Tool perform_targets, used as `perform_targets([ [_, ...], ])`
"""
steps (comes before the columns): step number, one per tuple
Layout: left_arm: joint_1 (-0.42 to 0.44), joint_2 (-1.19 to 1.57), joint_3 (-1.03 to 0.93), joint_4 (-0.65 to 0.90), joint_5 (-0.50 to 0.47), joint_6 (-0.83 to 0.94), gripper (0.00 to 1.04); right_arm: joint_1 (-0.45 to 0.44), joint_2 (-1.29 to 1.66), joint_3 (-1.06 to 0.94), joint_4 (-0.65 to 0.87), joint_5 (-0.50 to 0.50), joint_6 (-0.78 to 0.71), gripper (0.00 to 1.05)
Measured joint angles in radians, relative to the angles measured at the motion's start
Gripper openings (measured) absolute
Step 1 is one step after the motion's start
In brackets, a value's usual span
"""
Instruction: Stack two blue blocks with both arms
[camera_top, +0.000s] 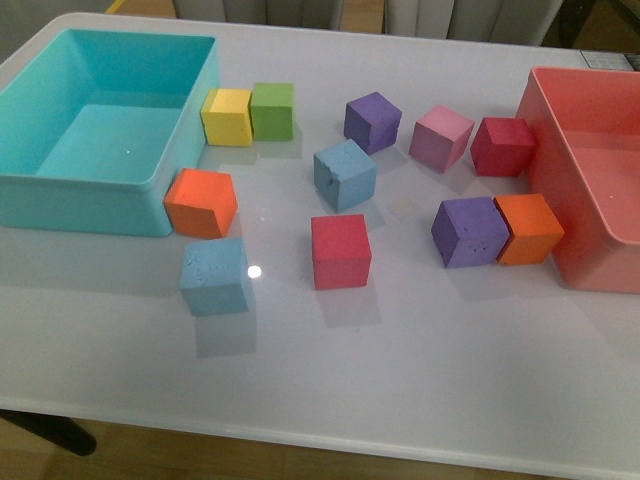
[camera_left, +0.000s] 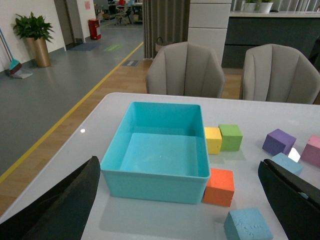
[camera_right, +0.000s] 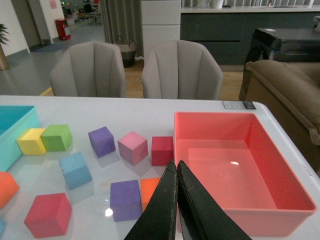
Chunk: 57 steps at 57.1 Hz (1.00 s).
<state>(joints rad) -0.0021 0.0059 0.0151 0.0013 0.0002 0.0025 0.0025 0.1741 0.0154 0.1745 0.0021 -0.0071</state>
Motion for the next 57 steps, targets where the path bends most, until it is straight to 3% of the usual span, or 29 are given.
perform_targets([
  [6, 0.000, 0.000, 0.000, 0.000, 0.000, 0.000, 0.96, 0.000, -0.136, 0.000, -0.162, 0.000, 0.000, 0.02],
  [31, -0.001, 0.002, 0.001, -0.002, -0.008, -0.002, 0.96, 0.000, -0.168, 0.000, -0.173, 0.000, 0.000, 0.02],
  [33, -0.063, 0.072, 0.051, -0.144, -0.198, -0.031, 0.96, 0.000, -0.168, 0.000, -0.173, -0.002, 0.000, 0.02],
  [35, -0.114, 0.148, 0.096, -0.240, -0.321, -0.045, 0.96, 0.000, -0.168, 0.000, -0.173, 0.000, 0.000, 0.02],
  [38, -0.189, 0.293, 0.160, -0.348, -0.502, -0.058, 0.96, 0.000, -0.169, 0.000, -0.173, 0.000, 0.000, 0.11],
  [41, -0.217, 0.378, 0.173, -0.334, -0.565, -0.057, 0.96, 0.000, -0.169, 0.000, -0.173, 0.000, 0.000, 0.20],
  [45, -0.224, 0.471, 0.186, -0.262, -0.563, -0.047, 0.96, 0.000, -0.169, 0.000, -0.173, 0.000, 0.000, 0.32],
  [50, -0.237, 0.630, 0.223, -0.112, -0.515, -0.014, 0.96, 0.000, -0.169, 0.000, -0.173, 0.000, 0.000, 0.53],
  [57, -0.263, 0.836, 0.279, 0.016, -0.439, -0.021, 0.96, 0.000, -0.169, 0.000, -0.173, 0.000, 0.000, 0.74],
])
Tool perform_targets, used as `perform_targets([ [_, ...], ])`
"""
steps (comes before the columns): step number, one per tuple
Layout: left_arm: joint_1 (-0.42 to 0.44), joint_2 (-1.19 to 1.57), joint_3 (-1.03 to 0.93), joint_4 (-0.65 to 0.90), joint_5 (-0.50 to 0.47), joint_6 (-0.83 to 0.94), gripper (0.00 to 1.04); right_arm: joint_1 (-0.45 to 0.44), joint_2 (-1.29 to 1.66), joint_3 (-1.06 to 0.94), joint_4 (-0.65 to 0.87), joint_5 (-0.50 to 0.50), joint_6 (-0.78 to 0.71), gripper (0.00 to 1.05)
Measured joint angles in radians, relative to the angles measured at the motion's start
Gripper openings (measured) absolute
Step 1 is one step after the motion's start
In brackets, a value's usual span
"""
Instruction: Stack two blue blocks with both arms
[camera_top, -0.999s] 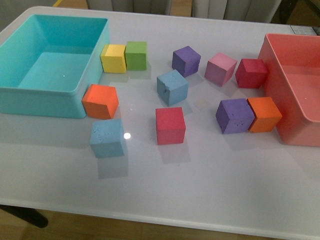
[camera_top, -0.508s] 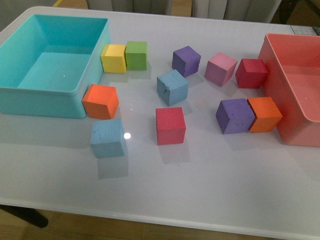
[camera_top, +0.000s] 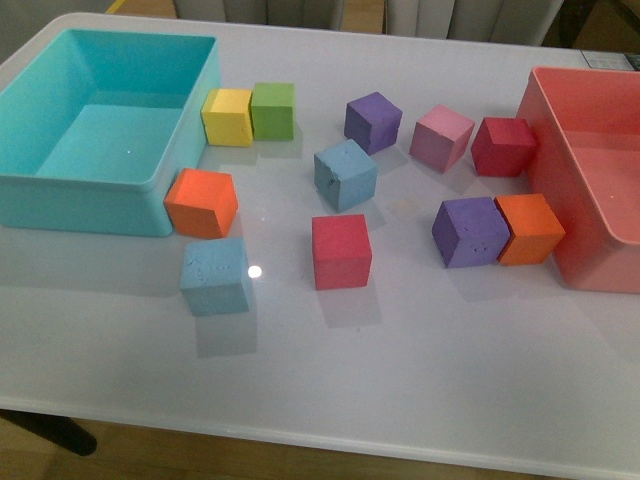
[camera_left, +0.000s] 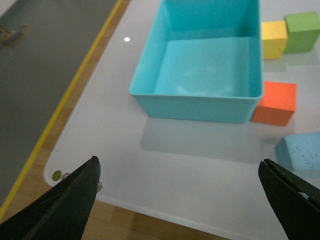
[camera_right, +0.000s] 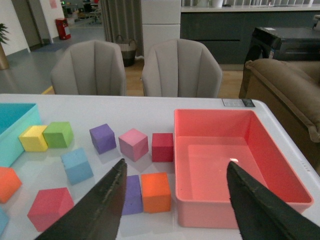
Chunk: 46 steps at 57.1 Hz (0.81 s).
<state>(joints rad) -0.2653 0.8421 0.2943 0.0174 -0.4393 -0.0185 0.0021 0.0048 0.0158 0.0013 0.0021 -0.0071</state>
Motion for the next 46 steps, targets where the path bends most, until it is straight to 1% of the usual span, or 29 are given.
perform_targets([
  [7, -0.054, 0.286, 0.073, 0.150, 0.033, -0.007, 0.96, 0.000, 0.000, 0.000, 0.000, 0.000, 0.000, 0.97],
  [13, -0.097, 0.483, 0.152, 0.212, 0.077, -0.021, 0.96, 0.000, 0.000, 0.000, 0.000, 0.000, 0.000, 0.95],
  [23, -0.139, 0.748, 0.298, 0.225, 0.146, -0.067, 0.96, 0.000, 0.000, 0.000, 0.000, 0.000, 0.000, 0.96],
  [30, -0.150, 0.867, 0.385, 0.211, 0.173, -0.103, 0.96, 0.000, 0.000, 0.000, 0.000, 0.000, 0.000, 0.96],
  [41, -0.155, 1.014, 0.504, 0.185, 0.182, -0.110, 0.96, 0.000, 0.000, 0.000, 0.000, 0.000, 0.000, 0.96],
  [46, -0.150, 1.057, 0.547, 0.146, 0.225, -0.143, 0.96, 0.000, 0.000, 0.000, 0.000, 0.000, 0.000, 0.96],
])
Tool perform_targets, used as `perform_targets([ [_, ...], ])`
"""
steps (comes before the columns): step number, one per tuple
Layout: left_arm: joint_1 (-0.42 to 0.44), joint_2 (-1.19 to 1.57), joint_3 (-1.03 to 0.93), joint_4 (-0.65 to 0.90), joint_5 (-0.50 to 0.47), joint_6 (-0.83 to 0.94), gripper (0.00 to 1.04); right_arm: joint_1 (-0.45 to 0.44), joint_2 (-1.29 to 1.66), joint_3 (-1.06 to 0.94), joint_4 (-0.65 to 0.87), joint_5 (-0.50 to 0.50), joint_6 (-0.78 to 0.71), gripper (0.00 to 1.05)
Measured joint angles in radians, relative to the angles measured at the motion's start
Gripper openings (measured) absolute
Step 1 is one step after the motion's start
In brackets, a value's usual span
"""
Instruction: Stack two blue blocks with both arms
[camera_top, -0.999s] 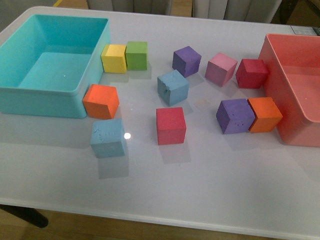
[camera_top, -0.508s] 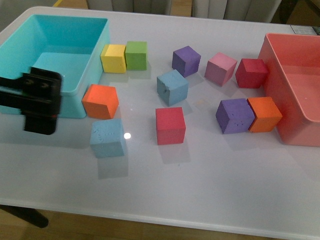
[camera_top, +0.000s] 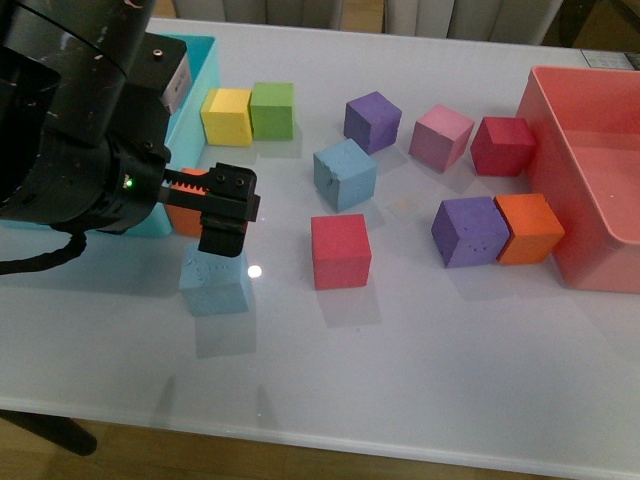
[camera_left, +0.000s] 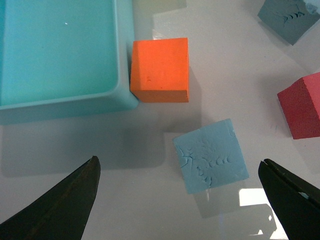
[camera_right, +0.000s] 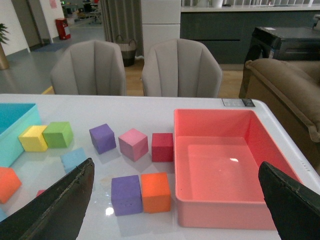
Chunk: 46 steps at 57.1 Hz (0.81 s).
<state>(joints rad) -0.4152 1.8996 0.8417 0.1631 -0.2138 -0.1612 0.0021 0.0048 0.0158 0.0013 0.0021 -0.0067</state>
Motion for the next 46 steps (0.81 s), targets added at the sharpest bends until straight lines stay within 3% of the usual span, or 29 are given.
perform_targets([
  [46, 0.018, 0.216, 0.140, -0.077, 0.082, -0.034, 0.96, 0.000, 0.000, 0.000, 0.000, 0.000, 0.000, 0.96],
])
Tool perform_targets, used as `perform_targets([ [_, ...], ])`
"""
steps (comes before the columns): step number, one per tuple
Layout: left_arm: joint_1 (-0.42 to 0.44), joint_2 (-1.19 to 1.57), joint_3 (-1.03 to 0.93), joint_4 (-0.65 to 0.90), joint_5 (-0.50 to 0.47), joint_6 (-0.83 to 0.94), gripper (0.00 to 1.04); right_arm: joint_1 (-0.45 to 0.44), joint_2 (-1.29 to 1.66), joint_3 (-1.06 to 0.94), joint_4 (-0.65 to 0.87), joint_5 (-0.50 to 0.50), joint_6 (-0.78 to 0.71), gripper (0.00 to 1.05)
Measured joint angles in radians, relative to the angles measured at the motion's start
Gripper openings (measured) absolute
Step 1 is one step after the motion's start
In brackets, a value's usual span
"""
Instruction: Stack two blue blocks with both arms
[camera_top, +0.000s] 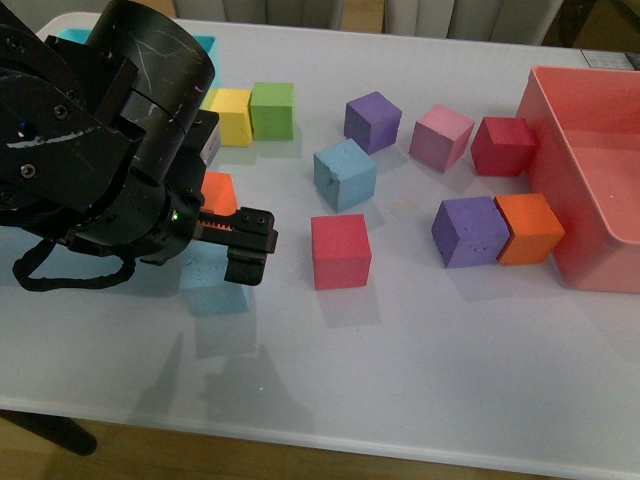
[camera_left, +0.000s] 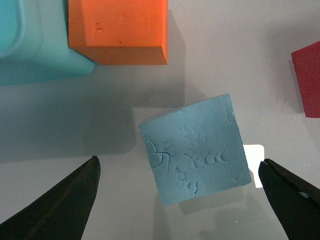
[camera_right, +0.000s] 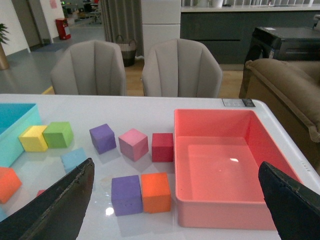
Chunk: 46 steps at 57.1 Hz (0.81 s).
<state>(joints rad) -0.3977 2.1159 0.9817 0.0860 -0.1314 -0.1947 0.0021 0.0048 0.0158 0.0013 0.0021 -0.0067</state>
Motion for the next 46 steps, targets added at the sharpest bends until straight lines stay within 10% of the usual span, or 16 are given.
perform_targets([
  [46, -0.036, 0.119, 0.042, 0.012, 0.025, -0.065, 0.96, 0.000, 0.000, 0.000, 0.000, 0.000, 0.000, 0.96],
])
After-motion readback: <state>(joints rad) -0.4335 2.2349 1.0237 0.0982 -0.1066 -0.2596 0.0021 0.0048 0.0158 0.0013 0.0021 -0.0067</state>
